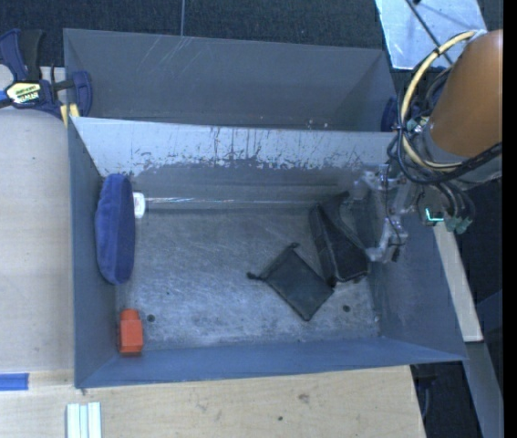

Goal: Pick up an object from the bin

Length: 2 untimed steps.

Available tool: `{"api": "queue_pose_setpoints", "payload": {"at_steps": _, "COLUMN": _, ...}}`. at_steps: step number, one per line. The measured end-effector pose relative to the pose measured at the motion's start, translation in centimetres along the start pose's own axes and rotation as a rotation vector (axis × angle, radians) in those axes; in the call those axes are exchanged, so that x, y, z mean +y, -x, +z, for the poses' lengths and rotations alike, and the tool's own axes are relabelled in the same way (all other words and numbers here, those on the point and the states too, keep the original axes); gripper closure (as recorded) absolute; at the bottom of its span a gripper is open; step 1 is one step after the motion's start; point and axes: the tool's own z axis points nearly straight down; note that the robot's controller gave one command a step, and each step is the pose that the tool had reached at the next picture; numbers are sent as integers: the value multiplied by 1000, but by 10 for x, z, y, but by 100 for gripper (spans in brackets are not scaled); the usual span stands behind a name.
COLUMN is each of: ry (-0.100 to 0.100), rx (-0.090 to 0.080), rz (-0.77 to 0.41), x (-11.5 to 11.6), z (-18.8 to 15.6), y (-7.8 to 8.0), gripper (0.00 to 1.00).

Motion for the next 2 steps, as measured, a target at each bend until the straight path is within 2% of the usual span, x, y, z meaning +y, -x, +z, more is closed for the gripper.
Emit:
{"api": "queue_pose_setpoints", "payload": {"at_steps": 1, "ry": 1, "rx": 1, "rz": -17, "x": 76, "z": 179, "y": -44, "gripper": 0}}
{"api": "queue_pose_setpoints", "payload": {"at_steps": 2, "ry": -1, "rx": -3, "rz": 67, "x": 43, "z": 144, "y": -65, "gripper": 0}}
